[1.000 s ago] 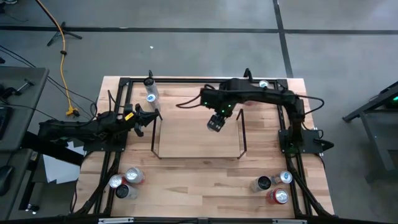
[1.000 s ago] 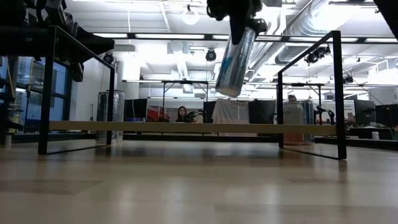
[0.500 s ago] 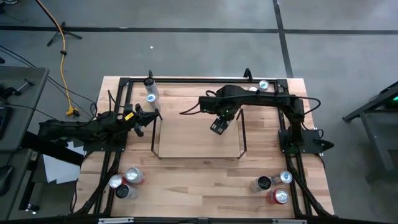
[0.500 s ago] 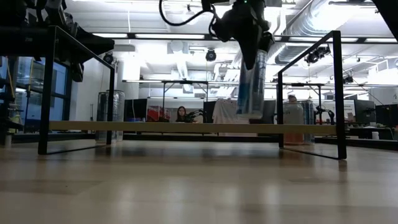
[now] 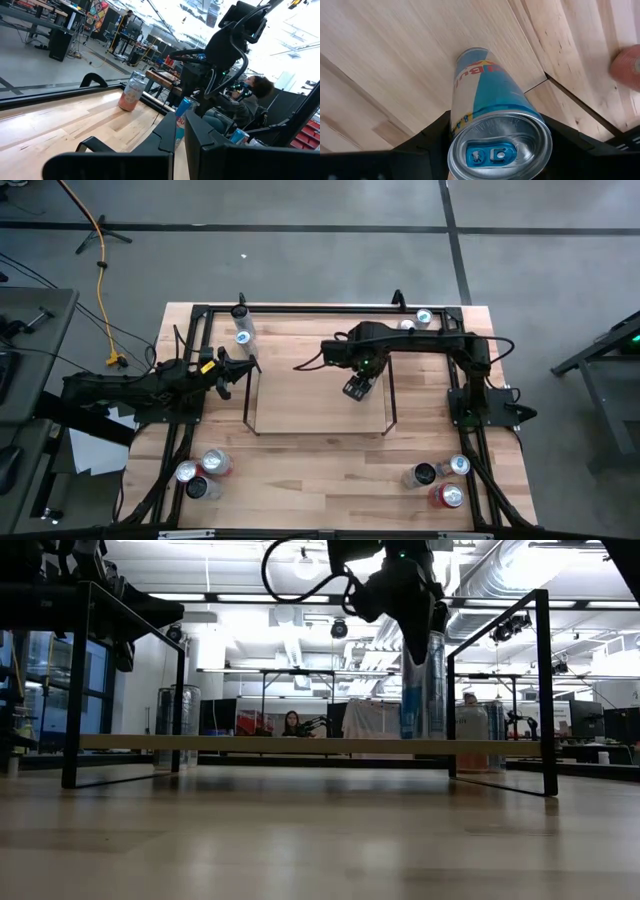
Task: Place canned beverage on shelf
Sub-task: Put the blue soda can on the shelf
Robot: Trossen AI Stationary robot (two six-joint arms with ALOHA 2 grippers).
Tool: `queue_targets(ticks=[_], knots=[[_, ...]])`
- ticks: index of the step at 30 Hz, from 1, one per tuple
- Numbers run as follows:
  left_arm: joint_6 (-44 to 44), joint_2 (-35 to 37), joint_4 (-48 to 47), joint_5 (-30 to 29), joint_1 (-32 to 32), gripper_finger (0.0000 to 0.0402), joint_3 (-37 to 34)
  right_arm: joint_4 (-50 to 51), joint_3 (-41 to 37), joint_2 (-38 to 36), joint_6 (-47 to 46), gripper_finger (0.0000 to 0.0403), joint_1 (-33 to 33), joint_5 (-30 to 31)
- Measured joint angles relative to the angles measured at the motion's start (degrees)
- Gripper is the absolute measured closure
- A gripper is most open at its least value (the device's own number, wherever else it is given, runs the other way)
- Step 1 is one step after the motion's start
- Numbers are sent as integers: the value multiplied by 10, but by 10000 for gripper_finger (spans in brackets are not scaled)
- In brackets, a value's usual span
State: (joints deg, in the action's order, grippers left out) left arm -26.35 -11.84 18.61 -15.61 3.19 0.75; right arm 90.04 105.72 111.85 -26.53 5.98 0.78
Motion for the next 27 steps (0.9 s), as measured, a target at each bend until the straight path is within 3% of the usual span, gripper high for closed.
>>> queue_targets(ticks=[4,9,12,18,27], knots=[[0,0,0,0,0,401,0,0,1,0,0,173,0,-1],[0,0,0,0,0,401,0,0,0,3,0,99,0,-5],[0,0,0,0,0,401,0,0,0,3,9,75,0,-5],[0,0,0,0,0,401,0,0,0,3,43,67,0,-17],[0,0,0,0,0,401,0,0,0,3,221,65,0,-24]])
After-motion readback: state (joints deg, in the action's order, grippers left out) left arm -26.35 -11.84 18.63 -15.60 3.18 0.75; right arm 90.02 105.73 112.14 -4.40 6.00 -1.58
